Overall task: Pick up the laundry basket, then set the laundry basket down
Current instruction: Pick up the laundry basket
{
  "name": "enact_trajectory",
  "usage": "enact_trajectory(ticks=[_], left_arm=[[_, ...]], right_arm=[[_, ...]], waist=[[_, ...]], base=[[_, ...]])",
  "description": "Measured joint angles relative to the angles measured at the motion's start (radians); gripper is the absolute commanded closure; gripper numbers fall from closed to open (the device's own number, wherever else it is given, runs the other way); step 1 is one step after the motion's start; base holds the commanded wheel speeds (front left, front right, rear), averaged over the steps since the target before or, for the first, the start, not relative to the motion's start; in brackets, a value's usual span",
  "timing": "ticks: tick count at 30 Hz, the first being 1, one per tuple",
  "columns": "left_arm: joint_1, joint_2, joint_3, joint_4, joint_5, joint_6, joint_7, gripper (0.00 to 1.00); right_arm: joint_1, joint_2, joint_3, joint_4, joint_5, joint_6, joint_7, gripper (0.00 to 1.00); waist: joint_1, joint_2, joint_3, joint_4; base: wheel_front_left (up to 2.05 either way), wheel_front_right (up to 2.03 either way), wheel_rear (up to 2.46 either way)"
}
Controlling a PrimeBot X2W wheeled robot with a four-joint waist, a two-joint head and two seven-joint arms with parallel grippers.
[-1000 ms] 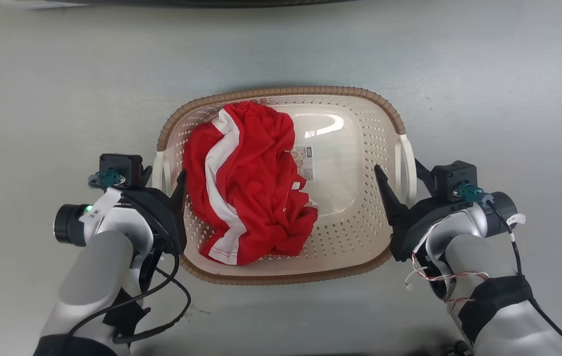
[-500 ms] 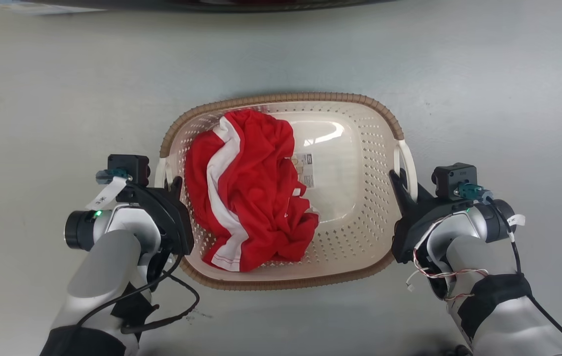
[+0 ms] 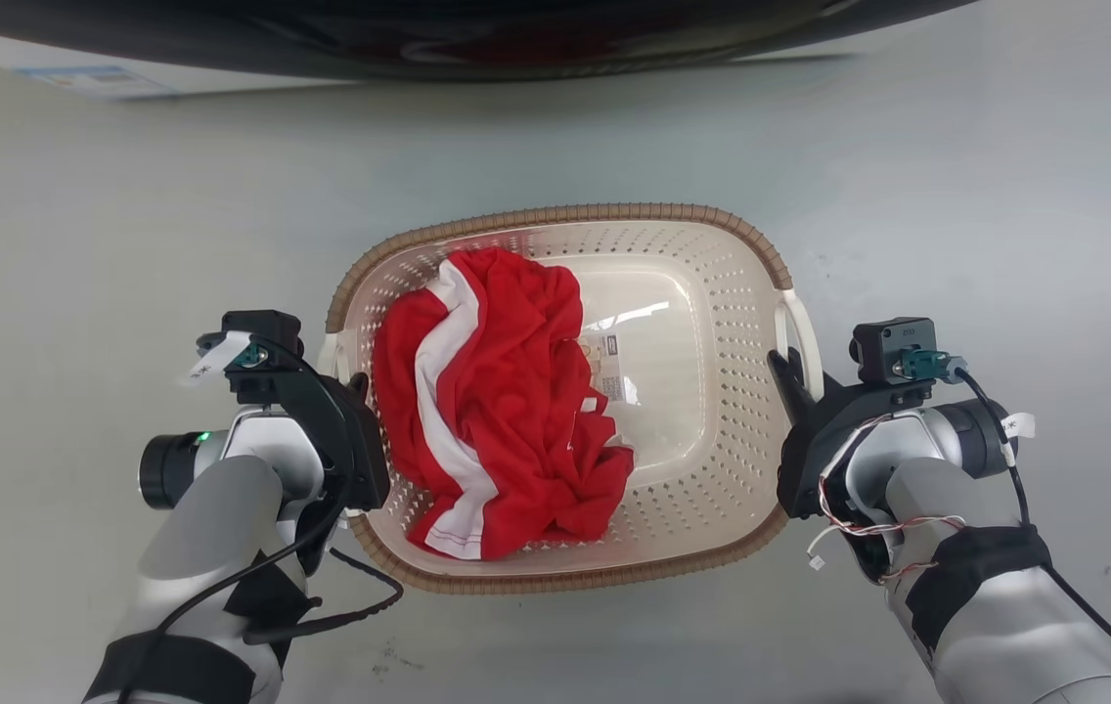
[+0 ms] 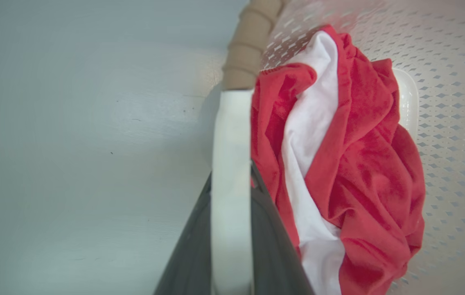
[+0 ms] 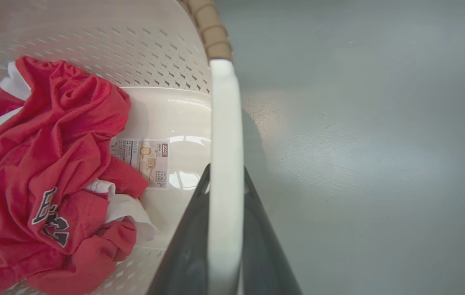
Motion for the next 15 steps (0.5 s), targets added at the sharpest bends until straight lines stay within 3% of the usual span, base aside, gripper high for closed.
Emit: enact_trajectory(ticks=[15], left_arm=[[-0.008,-0.017,0.003,0.088,-0.064,-0.007,0.119,1.0]], right_arm=[[-0.015,0.016,0.003,0.125,0.049,0.026,0.099,1.0]], waist=[[-0.0003,0.0,-0.158,-0.003]], base=[[0.0,0.0,0.0]])
